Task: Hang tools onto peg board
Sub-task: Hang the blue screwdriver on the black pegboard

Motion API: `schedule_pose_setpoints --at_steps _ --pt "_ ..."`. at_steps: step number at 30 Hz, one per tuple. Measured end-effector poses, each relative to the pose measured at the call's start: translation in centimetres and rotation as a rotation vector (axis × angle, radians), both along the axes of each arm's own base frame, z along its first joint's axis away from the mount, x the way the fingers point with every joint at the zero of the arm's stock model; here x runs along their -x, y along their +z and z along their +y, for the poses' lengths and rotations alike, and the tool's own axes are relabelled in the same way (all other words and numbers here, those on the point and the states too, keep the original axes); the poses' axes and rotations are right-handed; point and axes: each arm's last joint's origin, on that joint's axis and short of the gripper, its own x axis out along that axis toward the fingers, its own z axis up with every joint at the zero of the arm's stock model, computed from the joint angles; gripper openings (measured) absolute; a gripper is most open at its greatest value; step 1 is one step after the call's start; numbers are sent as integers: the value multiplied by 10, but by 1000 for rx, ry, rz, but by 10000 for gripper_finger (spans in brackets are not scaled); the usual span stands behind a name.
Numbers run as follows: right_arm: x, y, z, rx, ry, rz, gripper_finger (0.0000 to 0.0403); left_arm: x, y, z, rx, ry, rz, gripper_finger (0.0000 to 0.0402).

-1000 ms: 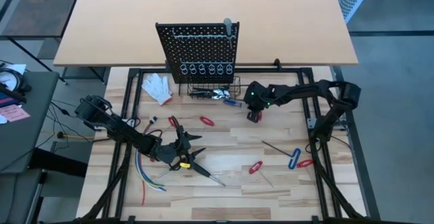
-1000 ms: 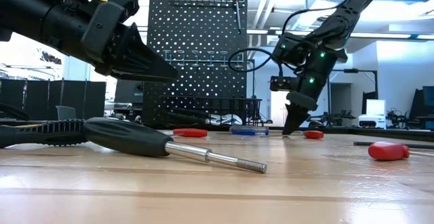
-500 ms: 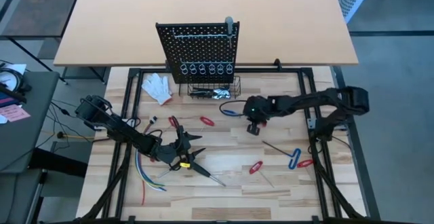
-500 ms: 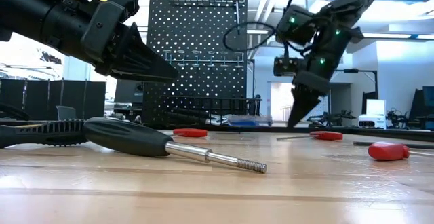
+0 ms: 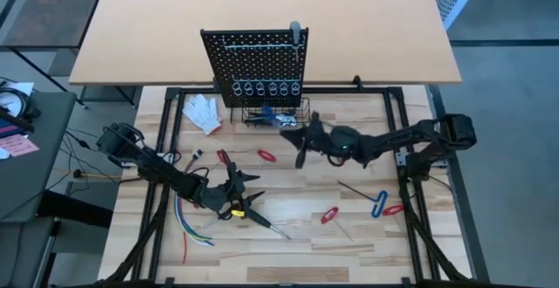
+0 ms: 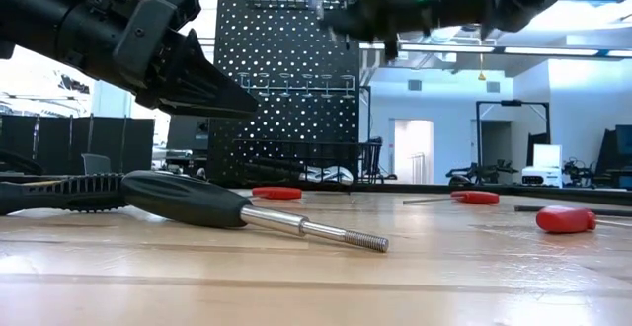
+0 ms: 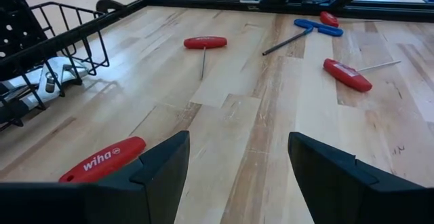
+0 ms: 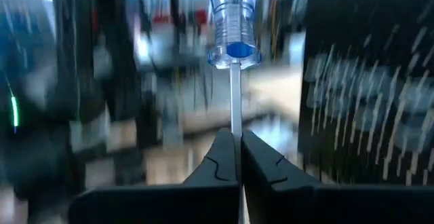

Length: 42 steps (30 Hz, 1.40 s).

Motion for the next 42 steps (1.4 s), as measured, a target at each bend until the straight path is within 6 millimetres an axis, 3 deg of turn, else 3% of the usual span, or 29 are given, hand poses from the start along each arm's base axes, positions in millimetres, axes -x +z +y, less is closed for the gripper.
schedule_pose_setpoints --at_steps 3,10,15,27,42 --pt "-2 23 -7 54 -44 -125 2 0 1 0 -2 -2 -7 244" --pt "-11 69 -38 123 -149 -227 9 0 1 0 -8 -4 -7 244" --pt "-9 92 -62 137 -219 -278 9 0 1 0 -15 -5 -4 244" --pt "-41 78 -100 138 -294 -242 8 0 1 0 -18 -6 -3 244" --pt "-36 81 -109 161 -419 -217 8 1 2 -4 -14 -12 -11 244"
